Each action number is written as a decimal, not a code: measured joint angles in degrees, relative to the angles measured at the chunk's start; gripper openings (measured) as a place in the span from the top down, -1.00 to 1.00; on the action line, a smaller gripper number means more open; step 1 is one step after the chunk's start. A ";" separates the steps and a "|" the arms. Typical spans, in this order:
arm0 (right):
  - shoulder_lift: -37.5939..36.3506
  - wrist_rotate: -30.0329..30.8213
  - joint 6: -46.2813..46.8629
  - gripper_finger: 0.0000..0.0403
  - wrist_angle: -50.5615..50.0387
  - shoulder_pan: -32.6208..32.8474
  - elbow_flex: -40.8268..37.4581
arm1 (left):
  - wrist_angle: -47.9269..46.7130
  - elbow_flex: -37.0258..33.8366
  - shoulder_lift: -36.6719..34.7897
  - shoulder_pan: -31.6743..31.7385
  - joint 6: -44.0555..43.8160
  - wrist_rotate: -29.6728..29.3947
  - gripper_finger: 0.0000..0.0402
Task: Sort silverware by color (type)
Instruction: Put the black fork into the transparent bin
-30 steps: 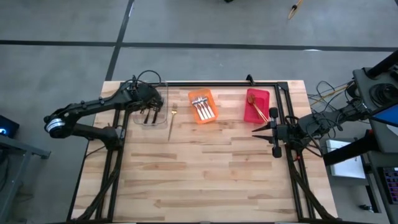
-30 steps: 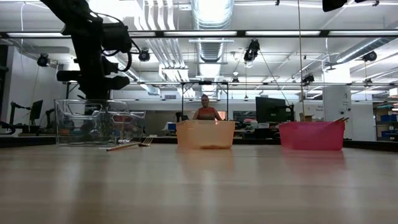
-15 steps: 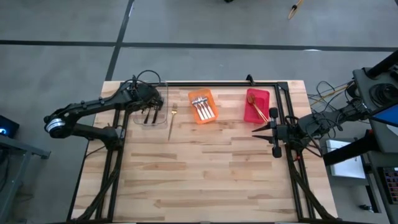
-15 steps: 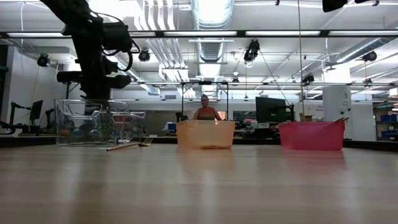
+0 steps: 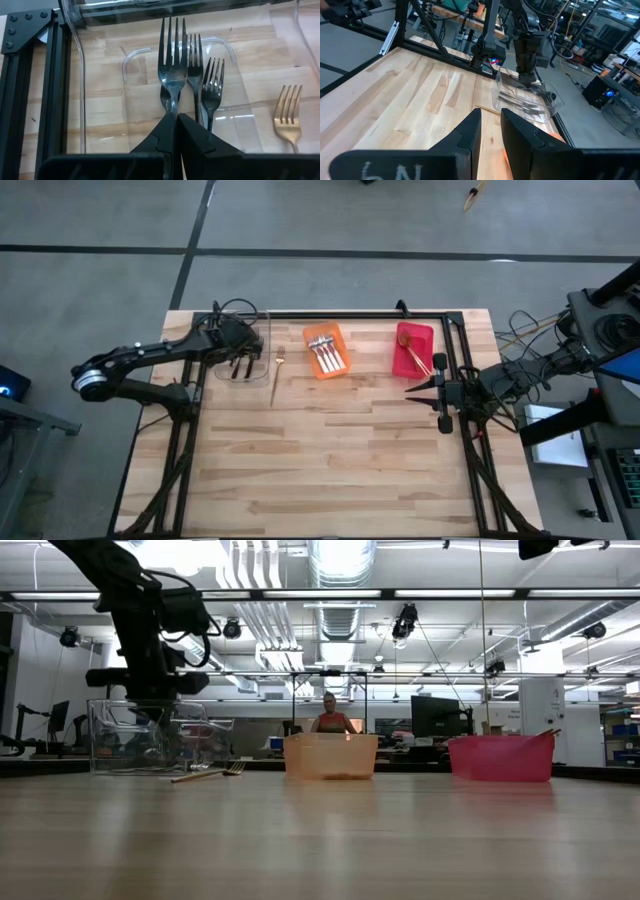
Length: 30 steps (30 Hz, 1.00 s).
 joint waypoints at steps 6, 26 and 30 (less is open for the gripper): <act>0.00 0.00 0.01 0.67 0.02 0.00 0.00 | 0.06 -0.13 1.85 0.00 0.00 -0.27 1.00; 0.00 0.00 0.01 0.67 0.00 0.00 0.00 | 0.00 0.49 10.74 0.00 0.03 -0.46 1.00; -0.02 0.00 0.01 0.67 0.02 0.00 0.00 | 0.00 0.49 10.87 0.00 0.02 -0.50 1.00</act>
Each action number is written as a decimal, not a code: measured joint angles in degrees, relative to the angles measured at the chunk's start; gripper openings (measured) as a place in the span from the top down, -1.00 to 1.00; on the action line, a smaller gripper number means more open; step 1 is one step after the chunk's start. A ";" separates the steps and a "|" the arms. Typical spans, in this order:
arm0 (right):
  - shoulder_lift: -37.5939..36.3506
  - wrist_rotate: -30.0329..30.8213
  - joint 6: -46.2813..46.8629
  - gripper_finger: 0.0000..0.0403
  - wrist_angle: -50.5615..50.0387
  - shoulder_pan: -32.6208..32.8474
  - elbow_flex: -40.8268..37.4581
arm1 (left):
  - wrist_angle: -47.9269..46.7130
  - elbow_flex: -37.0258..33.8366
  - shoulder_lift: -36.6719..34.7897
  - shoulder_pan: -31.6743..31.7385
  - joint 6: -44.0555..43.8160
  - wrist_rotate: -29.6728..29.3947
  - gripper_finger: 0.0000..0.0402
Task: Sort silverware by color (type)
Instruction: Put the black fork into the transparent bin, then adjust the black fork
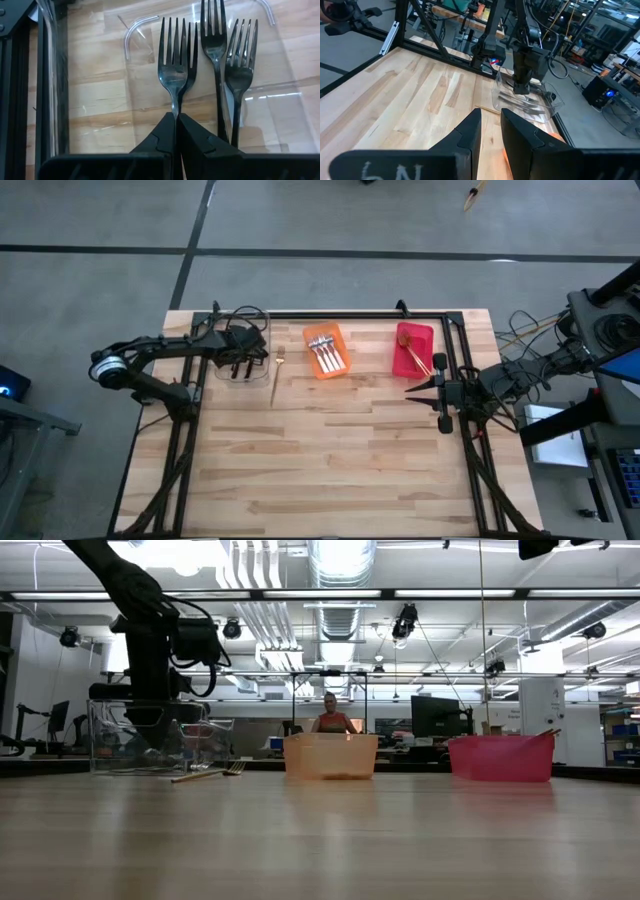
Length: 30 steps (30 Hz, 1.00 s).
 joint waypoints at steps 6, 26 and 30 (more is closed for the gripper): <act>0.01 0.00 -0.01 0.67 -0.02 0.01 0.00 | -0.01 0.02 0.00 0.00 -0.23 -0.92 1.00; 0.00 0.00 0.00 0.67 -0.02 0.00 0.00 | -0.14 0.04 0.00 0.00 -1.51 -1.53 0.88; 0.02 0.00 0.00 0.67 -0.02 0.00 0.00 | -0.16 0.04 0.00 0.00 -1.52 -1.53 0.88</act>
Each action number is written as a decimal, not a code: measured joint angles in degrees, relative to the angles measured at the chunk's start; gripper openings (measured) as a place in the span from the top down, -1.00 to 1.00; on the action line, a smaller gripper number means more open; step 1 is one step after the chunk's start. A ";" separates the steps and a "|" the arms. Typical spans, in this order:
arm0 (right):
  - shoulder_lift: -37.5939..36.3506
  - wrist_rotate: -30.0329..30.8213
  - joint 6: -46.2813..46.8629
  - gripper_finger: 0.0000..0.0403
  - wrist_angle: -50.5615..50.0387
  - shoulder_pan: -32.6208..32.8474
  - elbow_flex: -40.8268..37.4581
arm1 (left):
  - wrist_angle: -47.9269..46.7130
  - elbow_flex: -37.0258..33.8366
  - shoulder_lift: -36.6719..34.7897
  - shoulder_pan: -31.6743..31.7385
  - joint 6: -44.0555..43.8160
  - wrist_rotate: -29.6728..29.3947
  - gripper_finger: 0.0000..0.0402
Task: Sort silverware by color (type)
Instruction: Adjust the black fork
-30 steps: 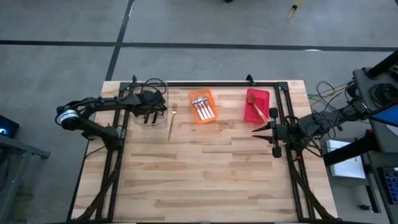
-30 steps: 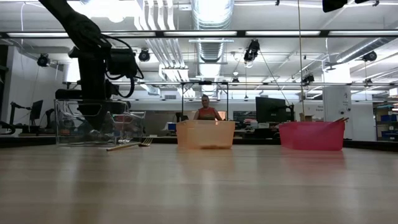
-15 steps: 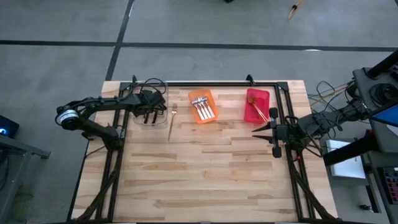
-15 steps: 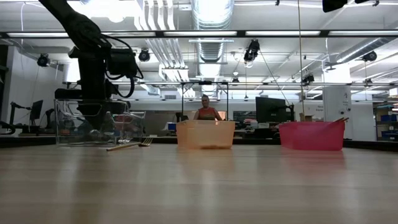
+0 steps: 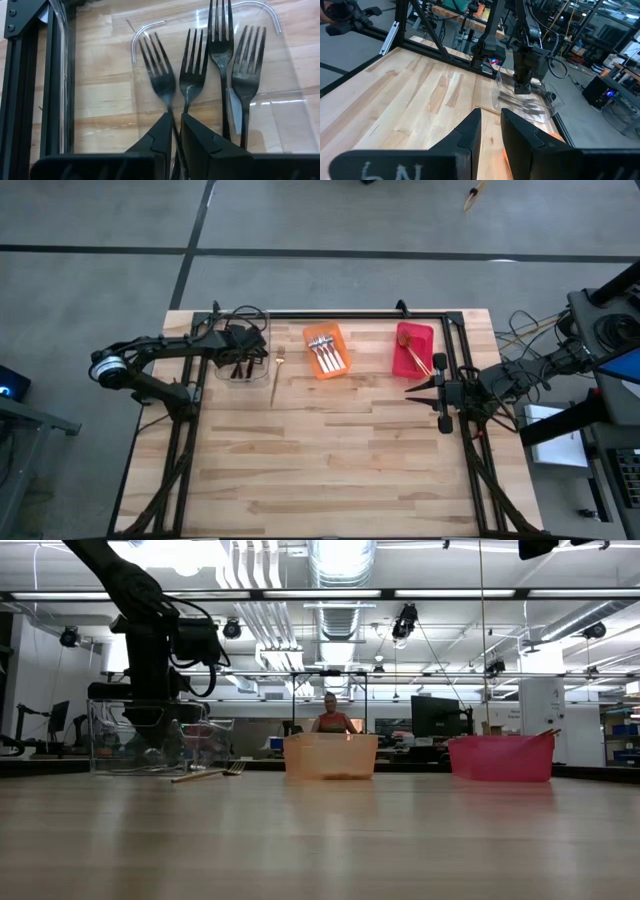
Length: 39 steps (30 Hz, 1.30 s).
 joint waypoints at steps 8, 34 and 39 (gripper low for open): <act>-0.02 0.00 0.00 0.67 0.00 0.02 0.00 | -0.02 0.00 -0.02 -0.07 2.17 3.97 0.88; 0.00 2.34 0.00 0.67 0.00 0.01 0.00 | -2.49 8.57 -0.98 0.04 17.05 12.07 0.88; 0.00 3.10 0.00 0.67 0.00 0.02 0.00 | -2.64 8.50 -0.98 0.11 17.18 12.04 0.88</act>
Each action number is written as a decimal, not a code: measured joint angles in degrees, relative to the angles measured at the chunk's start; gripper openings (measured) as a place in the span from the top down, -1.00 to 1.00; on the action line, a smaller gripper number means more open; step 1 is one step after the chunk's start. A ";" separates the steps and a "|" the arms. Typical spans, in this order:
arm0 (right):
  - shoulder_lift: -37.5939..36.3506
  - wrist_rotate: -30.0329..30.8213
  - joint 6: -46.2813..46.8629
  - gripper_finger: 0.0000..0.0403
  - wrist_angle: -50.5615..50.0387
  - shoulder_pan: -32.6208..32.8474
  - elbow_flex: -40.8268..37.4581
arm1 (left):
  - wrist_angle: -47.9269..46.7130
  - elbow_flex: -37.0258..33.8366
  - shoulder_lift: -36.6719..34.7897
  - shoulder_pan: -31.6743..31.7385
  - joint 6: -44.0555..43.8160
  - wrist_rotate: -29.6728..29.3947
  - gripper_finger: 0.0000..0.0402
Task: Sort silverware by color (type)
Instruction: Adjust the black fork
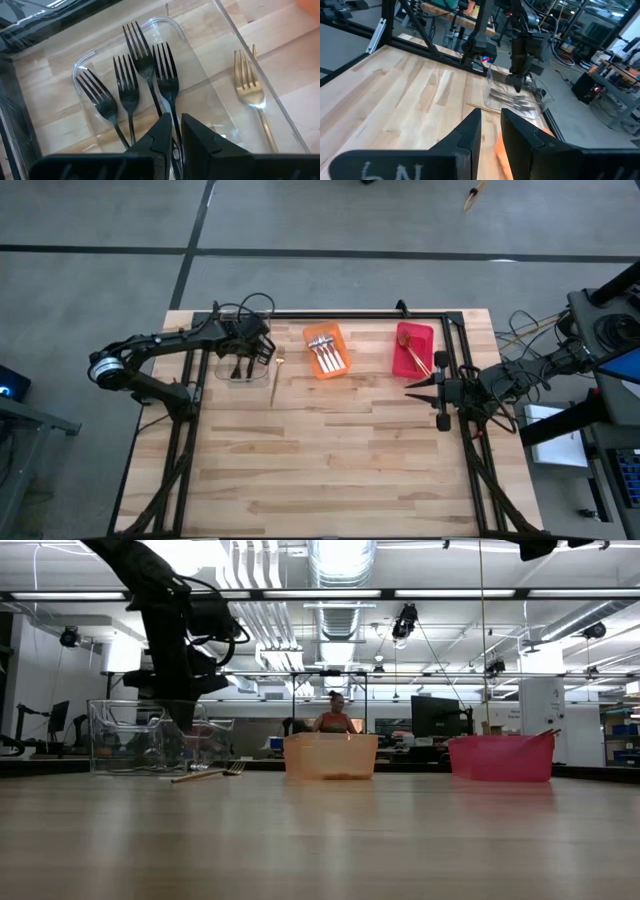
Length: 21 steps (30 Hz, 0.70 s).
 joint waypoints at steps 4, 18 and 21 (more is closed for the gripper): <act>0.00 0.01 0.00 0.67 0.00 -0.02 0.00 | 0.02 -0.02 0.00 0.39 -0.58 -0.04 0.88; -0.02 0.04 0.17 0.67 0.00 0.00 0.00 | -0.04 0.11 -0.02 9.98 3.22 2.16 0.88; 0.00 0.25 0.26 0.67 0.17 0.00 0.00 | 0.83 0.11 -0.02 10.14 4.96 2.54 0.88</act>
